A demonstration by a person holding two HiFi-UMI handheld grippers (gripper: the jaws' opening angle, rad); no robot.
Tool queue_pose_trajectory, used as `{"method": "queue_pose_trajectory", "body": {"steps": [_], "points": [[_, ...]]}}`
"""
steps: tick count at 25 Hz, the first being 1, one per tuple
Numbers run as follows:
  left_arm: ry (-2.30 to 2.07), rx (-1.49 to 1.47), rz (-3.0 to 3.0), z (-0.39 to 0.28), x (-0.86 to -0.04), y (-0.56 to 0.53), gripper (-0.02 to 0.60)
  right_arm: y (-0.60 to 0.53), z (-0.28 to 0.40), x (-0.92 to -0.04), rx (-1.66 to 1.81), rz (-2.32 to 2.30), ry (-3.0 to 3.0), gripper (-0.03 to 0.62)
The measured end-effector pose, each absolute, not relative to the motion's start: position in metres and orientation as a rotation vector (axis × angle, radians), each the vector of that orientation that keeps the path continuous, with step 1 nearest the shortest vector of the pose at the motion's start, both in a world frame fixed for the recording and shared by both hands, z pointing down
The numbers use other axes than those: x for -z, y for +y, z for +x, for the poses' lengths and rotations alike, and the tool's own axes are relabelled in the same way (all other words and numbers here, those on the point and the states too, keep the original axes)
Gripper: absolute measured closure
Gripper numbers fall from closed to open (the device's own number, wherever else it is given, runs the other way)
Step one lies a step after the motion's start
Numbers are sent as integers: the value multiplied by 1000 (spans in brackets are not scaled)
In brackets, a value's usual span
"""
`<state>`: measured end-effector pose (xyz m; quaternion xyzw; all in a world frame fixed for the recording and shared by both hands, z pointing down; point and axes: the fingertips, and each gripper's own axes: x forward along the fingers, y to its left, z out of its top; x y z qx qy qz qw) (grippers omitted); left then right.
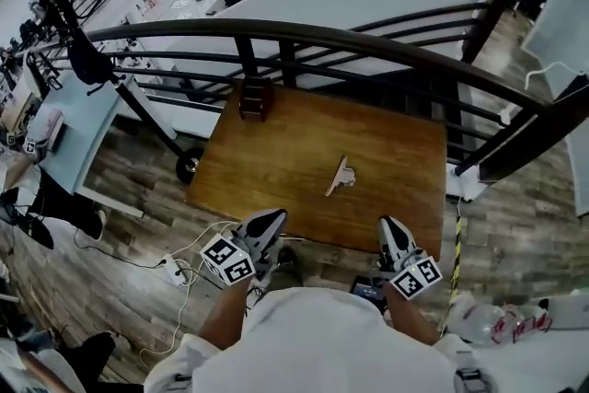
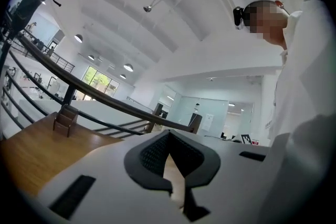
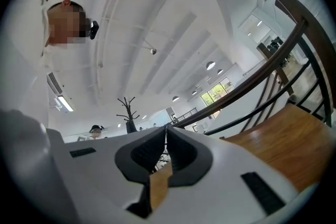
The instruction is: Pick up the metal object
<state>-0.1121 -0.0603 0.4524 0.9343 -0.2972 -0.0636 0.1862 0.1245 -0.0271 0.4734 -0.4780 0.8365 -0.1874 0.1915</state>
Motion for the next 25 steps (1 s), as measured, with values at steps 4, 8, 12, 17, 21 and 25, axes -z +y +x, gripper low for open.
{"method": "queue_pose_trajectory", "body": {"steps": [4, 8, 12, 17, 21, 25], "points": [[-776, 159, 2692, -134, -459, -118, 571, -74, 96, -479, 552, -1369, 2355, 568], [-686, 127, 2676, -153, -479, -169, 571, -112, 67, -485, 588, -1391, 2357, 566], [-547, 47, 2675, -150, -508, -204, 571, -130, 68, -491, 656, -1454, 2264, 566], [-461, -33, 2640, -121, -549, -244, 571, -150, 105, -523, 817, -1543, 2077, 508], [-445, -88, 2641, -93, -587, -266, 571, -179, 128, -576, 1012, -1527, 1997, 486], [-482, -172, 2585, -67, -625, -272, 571, -203, 145, -641, 1264, -1477, 1953, 459]]}}
